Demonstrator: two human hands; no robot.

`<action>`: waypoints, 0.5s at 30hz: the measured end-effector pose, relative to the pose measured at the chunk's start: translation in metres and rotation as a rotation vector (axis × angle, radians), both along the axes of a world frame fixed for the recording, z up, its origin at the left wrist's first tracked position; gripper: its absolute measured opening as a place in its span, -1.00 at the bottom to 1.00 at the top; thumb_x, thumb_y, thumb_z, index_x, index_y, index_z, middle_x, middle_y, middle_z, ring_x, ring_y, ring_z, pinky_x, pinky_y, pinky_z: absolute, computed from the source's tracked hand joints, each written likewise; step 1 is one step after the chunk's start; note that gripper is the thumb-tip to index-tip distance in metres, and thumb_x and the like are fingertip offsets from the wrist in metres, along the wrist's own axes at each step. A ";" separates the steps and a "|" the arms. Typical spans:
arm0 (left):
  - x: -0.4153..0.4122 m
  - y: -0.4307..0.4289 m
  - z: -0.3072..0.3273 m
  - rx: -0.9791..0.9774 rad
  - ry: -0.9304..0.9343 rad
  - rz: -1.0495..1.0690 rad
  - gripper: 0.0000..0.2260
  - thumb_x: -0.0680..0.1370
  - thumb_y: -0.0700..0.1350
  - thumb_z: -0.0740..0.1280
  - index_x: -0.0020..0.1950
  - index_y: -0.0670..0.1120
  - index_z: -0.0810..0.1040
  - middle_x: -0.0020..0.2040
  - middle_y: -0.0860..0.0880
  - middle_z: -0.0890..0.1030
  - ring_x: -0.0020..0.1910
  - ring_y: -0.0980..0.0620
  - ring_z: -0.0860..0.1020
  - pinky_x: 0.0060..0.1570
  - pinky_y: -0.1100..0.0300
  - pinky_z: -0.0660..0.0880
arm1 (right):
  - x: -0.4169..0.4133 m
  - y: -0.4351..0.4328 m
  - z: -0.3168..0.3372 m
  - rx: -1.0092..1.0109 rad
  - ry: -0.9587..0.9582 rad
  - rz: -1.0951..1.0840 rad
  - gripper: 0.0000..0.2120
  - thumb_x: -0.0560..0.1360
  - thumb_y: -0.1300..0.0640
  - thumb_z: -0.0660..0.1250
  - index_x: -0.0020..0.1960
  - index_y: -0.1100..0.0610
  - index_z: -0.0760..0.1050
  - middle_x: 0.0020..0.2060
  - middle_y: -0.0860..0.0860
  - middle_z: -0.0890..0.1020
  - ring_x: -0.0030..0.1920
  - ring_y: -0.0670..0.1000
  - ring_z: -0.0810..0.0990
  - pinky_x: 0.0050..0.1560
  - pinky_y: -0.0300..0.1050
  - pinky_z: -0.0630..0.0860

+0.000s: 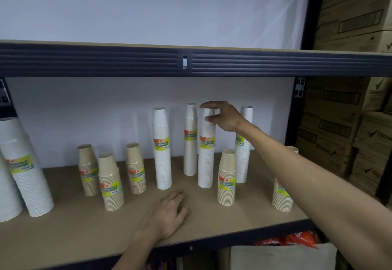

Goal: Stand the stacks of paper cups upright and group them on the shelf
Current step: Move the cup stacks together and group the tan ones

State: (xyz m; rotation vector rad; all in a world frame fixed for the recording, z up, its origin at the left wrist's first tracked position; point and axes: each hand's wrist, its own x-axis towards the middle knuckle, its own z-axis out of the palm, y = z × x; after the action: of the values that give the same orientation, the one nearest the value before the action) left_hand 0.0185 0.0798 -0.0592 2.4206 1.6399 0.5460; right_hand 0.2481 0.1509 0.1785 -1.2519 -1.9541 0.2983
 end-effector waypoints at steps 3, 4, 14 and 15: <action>0.000 -0.001 0.001 -0.006 -0.005 -0.005 -0.27 0.44 0.31 -0.13 0.54 0.04 0.24 0.55 0.06 0.23 0.52 0.11 0.18 0.49 0.19 0.09 | -0.003 0.003 -0.002 -0.045 0.045 0.045 -0.63 0.55 0.31 0.34 0.26 -0.04 0.53 0.35 -0.03 0.49 0.34 0.06 0.46 0.23 -0.15 0.46; 0.000 -0.001 0.000 -0.005 -0.004 -0.007 -0.32 0.48 0.29 -0.09 0.54 0.04 0.24 0.55 0.06 0.23 0.52 0.11 0.18 0.49 0.19 0.09 | -0.003 0.004 -0.002 -0.055 0.049 0.051 -0.63 0.55 0.32 0.34 0.26 -0.04 0.52 0.34 -0.03 0.50 0.34 0.06 0.46 0.24 -0.13 0.47; -0.001 -0.001 0.002 -0.017 0.001 -0.009 -0.37 0.52 0.26 -0.04 0.53 0.01 0.26 0.55 0.01 0.24 0.52 0.06 0.20 0.48 0.18 0.10 | 0.007 -0.031 -0.013 0.007 0.078 -0.013 -0.40 0.58 0.08 0.34 0.53 -0.12 0.16 0.54 -0.05 0.25 0.48 0.08 0.32 0.36 -0.05 0.37; -0.001 -0.001 0.002 -0.025 -0.001 -0.014 -0.41 0.56 0.23 0.01 0.54 0.00 0.25 0.55 0.00 0.24 0.52 0.06 0.19 0.48 0.19 0.08 | 0.010 -0.046 -0.020 0.053 0.140 -0.036 -0.42 0.57 0.08 0.35 0.51 -0.11 0.21 0.51 -0.06 0.30 0.45 0.03 0.35 0.35 -0.08 0.36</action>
State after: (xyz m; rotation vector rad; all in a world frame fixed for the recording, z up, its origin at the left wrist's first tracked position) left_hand 0.0175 0.0792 -0.0572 2.4115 1.6182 0.5219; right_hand 0.2577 0.1049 0.1585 -1.1984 -1.8081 0.3060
